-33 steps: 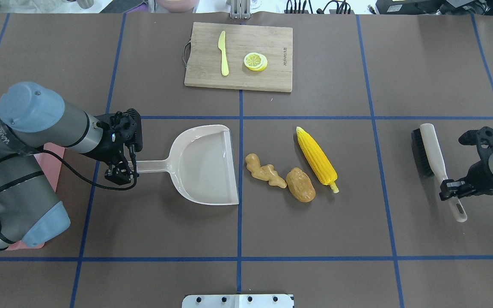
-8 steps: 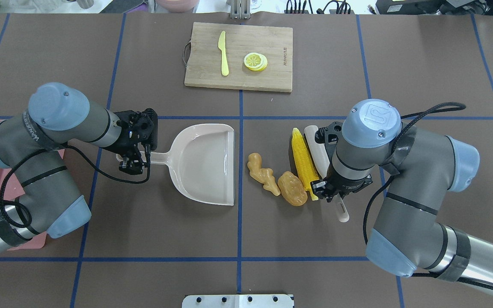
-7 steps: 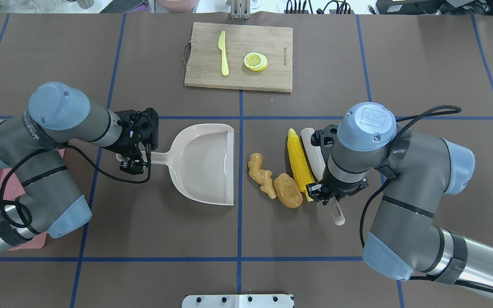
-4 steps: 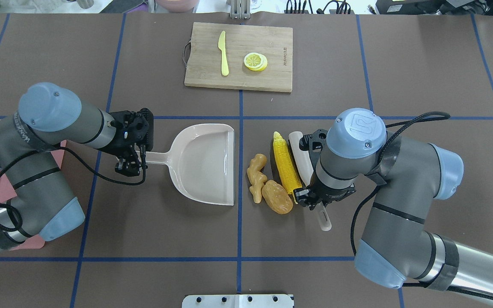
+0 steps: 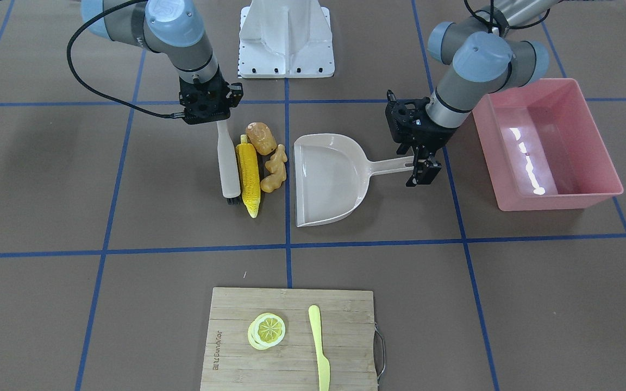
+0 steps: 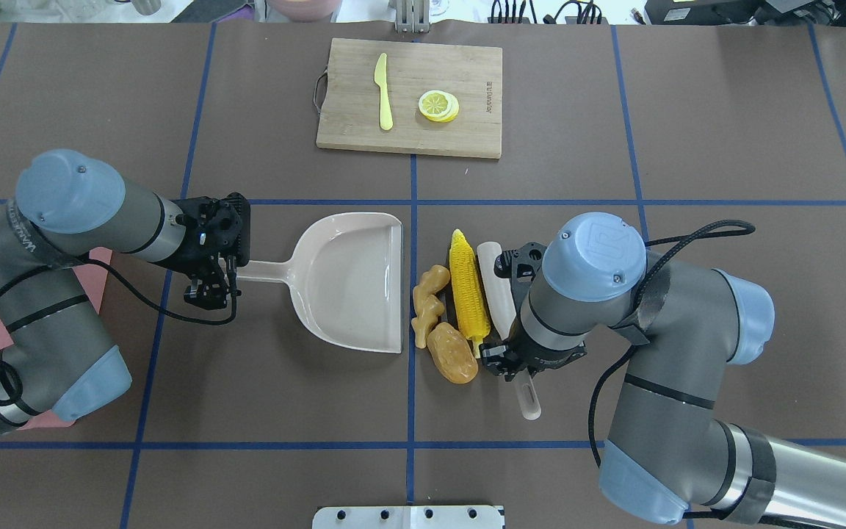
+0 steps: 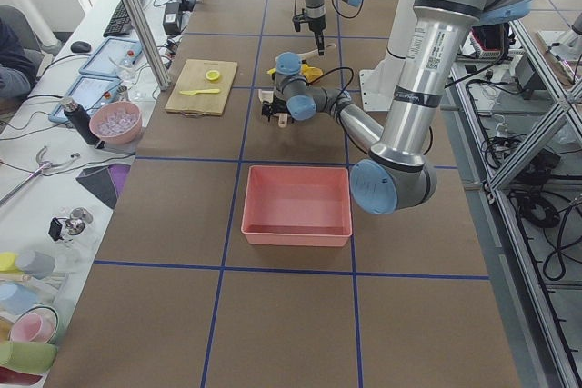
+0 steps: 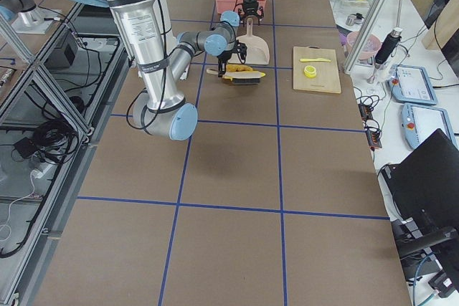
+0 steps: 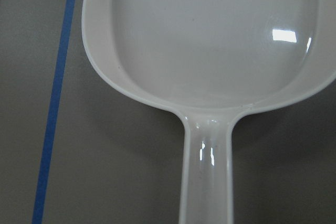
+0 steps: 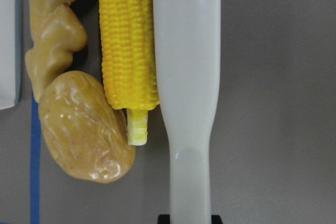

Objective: Sweep and dump trash into bin

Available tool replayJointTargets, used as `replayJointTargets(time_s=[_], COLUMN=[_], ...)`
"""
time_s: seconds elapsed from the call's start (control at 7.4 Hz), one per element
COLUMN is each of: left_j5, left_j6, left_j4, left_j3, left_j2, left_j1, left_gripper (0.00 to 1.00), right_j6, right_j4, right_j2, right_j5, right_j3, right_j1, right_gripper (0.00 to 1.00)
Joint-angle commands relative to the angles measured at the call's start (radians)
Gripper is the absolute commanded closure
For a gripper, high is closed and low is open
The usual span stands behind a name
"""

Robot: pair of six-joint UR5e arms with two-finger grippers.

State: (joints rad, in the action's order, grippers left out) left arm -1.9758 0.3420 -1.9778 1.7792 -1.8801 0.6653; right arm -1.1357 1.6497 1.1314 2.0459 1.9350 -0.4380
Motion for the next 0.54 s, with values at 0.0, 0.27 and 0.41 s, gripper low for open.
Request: replayJointTargets(time_s=[0.0,0.27,0.41], left_j5=[0.0,0.002,0.003], left_j6=[0.005,0.008,0.008], left_j4=[-0.001,-0.003,-0.01], left_j3=[-0.007,-0.004,-0.004], left_j2=[-0.001,0.001,0.001], left_j1=[0.0,0.0,0.0], left_gripper=[0.06,0.06,0.06], right_j6=[-0.056,-0.111,-0.113], right_j4=[-0.02,-0.091,-0.093], right_j2=[-0.001,-0.011,-0.022], right_j5=[0.0,-0.001,-0.003], right_j3=[0.007,-0.002,-0.01], right_j1=[0.018,0.022,0.025], right_gripper=[1.0,1.0,1.0])
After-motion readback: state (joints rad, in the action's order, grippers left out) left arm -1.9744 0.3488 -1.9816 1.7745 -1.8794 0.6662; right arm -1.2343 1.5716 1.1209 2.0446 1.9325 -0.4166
